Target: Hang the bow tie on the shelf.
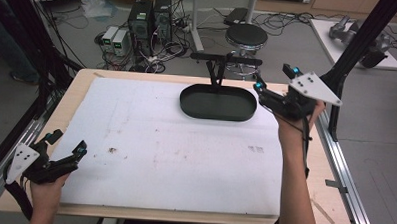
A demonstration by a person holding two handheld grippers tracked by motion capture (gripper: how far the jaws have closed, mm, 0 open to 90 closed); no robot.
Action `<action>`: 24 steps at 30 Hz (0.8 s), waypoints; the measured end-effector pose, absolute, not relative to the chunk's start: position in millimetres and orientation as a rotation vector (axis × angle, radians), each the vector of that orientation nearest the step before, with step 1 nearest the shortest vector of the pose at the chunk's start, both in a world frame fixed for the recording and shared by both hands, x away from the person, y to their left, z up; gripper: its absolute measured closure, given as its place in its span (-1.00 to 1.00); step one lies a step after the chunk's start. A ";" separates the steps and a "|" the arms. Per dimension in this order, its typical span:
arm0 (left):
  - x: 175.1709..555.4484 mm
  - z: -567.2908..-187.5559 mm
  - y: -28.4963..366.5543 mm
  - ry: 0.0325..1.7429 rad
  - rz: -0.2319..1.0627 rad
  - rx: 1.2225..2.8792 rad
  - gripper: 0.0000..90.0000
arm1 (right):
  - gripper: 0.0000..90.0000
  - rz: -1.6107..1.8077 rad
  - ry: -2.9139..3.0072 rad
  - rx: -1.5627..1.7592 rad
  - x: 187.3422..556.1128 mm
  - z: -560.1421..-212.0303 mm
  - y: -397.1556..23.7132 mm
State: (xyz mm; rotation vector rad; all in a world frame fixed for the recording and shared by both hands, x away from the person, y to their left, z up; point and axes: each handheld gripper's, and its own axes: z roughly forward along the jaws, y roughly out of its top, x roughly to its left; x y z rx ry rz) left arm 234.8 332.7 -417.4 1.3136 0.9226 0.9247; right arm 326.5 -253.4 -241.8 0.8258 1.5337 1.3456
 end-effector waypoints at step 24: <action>237.0 -420.5 329.6 0.932 0.942 1.363 -0.72 | -0.55 1.273 1.466 1.120 238.8 -384.3 -304.7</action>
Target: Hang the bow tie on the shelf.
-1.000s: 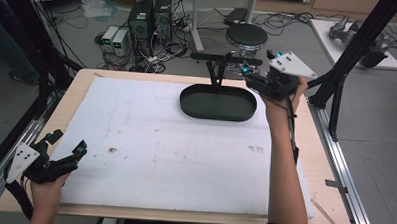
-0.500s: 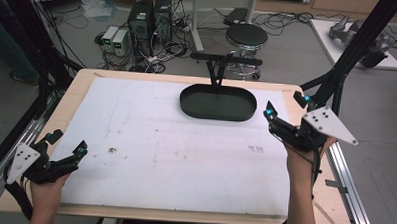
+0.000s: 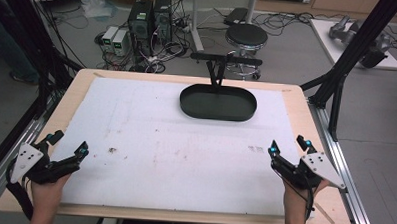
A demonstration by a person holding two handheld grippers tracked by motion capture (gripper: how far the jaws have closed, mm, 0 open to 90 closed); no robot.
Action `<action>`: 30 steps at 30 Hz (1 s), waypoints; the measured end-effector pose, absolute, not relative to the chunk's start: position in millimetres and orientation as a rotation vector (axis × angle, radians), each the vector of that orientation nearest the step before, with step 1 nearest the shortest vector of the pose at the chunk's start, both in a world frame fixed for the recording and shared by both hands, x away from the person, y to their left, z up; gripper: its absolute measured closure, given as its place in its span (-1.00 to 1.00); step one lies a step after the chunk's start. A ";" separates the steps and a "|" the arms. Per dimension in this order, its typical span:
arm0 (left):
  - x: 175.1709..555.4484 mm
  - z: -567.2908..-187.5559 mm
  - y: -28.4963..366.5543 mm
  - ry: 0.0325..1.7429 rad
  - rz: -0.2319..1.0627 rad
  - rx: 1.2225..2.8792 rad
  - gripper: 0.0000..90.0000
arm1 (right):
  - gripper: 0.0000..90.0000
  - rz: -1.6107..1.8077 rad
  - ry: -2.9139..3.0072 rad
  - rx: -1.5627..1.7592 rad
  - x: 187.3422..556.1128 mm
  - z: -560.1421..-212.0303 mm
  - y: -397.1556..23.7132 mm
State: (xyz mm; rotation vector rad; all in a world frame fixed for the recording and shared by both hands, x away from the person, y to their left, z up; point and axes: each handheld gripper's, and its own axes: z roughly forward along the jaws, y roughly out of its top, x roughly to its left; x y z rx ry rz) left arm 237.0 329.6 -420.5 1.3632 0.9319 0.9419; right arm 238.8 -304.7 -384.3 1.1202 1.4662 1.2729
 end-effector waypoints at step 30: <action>237.3 -418.9 330.0 0.950 0.924 1.354 -0.72 | -0.65 1.286 1.534 1.144 232.1 -410.8 -292.7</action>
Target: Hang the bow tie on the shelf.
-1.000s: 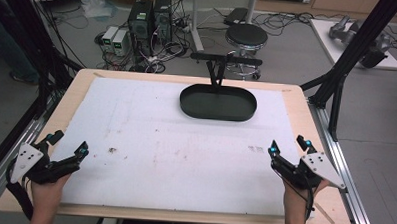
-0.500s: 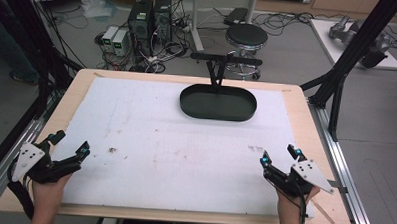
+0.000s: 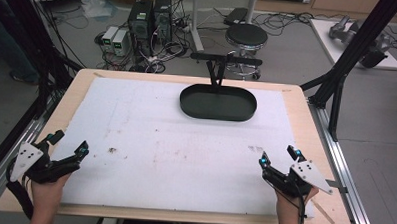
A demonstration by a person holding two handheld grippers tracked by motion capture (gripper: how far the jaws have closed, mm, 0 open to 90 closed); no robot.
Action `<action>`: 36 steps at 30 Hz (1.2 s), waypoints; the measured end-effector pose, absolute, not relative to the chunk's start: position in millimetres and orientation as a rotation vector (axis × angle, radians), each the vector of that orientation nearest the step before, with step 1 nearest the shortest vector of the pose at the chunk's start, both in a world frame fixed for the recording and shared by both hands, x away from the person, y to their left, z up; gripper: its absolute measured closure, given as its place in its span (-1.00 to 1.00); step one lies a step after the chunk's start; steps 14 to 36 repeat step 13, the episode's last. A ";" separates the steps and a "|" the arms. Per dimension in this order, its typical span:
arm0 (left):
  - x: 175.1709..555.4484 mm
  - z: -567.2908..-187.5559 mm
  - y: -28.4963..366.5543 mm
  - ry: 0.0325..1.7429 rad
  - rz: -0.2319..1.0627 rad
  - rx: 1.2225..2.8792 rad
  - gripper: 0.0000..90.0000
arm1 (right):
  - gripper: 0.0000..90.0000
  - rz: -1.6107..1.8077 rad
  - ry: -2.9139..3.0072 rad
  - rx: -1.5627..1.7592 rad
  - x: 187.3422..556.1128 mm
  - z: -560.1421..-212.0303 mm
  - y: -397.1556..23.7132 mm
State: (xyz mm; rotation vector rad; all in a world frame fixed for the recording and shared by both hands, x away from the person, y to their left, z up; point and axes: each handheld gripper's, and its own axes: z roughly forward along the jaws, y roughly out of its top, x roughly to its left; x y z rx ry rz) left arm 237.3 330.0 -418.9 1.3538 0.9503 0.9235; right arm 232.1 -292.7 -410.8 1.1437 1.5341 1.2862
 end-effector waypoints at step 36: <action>237.4 -417.6 330.4 0.943 0.926 1.348 -0.72 | -0.73 1.331 1.519 1.084 230.5 -406.8 -291.4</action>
